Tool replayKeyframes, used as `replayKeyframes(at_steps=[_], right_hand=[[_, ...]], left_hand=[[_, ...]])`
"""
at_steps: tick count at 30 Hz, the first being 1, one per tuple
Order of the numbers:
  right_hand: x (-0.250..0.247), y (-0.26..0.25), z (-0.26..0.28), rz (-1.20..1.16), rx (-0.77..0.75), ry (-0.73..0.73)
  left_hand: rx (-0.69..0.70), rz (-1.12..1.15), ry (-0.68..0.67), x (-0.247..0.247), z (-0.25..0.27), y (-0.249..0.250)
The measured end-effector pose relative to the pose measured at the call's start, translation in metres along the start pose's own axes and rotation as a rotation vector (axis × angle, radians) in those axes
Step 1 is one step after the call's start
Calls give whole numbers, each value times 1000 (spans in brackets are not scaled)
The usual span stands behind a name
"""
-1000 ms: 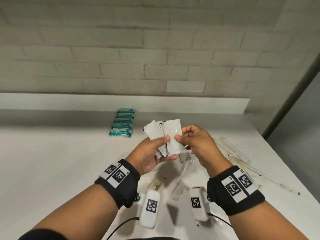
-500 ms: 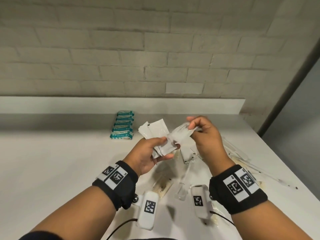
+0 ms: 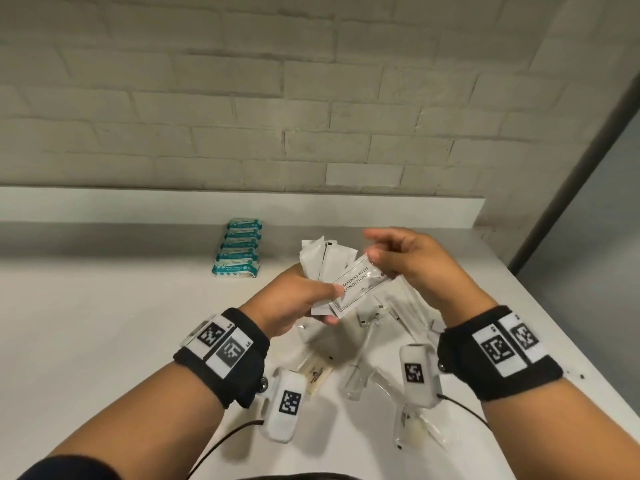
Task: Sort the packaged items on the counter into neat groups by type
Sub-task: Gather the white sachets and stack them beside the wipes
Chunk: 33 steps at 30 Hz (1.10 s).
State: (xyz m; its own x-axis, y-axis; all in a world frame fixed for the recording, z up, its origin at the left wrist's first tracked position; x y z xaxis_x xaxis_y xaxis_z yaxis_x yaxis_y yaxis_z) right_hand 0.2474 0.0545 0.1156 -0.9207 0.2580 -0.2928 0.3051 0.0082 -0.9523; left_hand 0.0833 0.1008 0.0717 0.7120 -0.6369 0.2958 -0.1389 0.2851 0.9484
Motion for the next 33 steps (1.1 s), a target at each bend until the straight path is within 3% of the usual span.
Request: replayKeyframes(at_steps=[2, 6, 9, 11, 14, 18, 20, 22, 25, 29, 31, 33], right_hand=[[-3, -1, -3, 52, 45, -41], [-14, 8, -1, 62, 89, 70], [-21, 7, 3, 493, -26, 185], [-13, 1, 8, 815, -129, 78], [2, 10, 10, 1054, -77, -186], [-25, 17, 8, 767, 23, -29], [-39, 20, 7, 337, 37, 47], [-34, 21, 7, -17, 63, -3], [-19, 16, 5, -54, 5, -38], [-39, -1, 0, -130, -216, 145], [-33, -3, 0, -23, -240, 89], [-15, 5, -1, 68, -164, -12]], left_hand=[[18, -16, 5, 3, -2, 3], [68, -25, 63, 6, -6, 6], [93, -50, 105, 8, -10, 5], [93, -82, 110, 12, -13, 5], [87, -93, 101, 18, -17, 2], [58, 85, 136, 19, -18, 1], [18, 78, 100, 20, -17, 0], [-32, -14, 7, 27, -16, -4], [-75, -32, -79, 39, -16, -8], [-96, 131, 105, 26, -21, -1], [-126, 147, 141, 19, -23, -2], [-143, 136, 88, 20, -25, -4]])
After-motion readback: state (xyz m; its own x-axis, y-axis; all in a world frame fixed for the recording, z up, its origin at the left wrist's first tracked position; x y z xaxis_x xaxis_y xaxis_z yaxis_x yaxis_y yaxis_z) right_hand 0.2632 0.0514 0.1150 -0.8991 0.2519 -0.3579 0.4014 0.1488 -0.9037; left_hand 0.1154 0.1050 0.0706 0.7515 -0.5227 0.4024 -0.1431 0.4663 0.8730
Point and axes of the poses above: each hand's wrist, its own z-axis away from the middle knuckle, its own x-axis out of the palm, y = z × x, the point moved 5 cm from there along -z, towards the middle knuckle, and after that the axes turned 9 degrees about z, right-handed, at the moved point
